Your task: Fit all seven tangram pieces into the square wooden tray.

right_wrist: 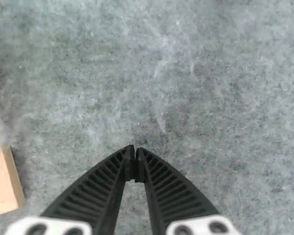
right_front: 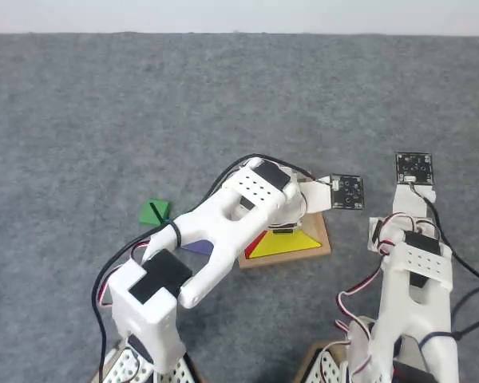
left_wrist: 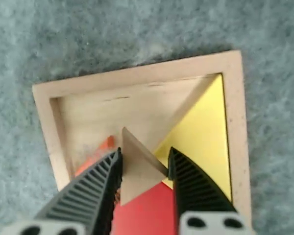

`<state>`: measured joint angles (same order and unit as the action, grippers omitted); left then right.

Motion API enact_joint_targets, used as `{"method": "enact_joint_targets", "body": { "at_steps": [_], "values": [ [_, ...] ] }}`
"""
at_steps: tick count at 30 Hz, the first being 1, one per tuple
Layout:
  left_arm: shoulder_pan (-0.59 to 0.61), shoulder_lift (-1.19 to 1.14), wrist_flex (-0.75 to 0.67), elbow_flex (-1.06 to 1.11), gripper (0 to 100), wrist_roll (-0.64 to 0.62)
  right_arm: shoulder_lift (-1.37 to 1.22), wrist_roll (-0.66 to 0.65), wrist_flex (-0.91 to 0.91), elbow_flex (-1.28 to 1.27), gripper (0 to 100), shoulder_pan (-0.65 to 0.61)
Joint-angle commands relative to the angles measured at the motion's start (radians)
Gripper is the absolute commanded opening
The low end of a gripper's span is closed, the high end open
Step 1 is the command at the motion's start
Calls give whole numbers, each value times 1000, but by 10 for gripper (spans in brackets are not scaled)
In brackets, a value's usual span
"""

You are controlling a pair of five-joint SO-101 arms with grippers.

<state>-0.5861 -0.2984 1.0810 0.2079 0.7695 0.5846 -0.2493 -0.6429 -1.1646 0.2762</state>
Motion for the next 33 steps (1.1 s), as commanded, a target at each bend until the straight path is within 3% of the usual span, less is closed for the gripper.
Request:
{"method": "enact_joint_targets", "body": {
  "at_steps": [1, 6, 16, 20, 33],
  "values": [
    [21, 6, -18, -45, 128, -44, 10, 9, 19, 32, 12, 12],
    [58, 5, -17, -68, 175, -81, 10, 9, 19, 32, 12, 12],
    [68, 6, -23, -93, 177, -91, 10, 9, 19, 32, 12, 10],
    [80, 5, -23, -136, 177, -170, 10, 9, 21, 32, 12, 10],
    [31, 3, -192, -18, 178, -204, 10, 9, 21, 32, 12, 10]
  ]
}}
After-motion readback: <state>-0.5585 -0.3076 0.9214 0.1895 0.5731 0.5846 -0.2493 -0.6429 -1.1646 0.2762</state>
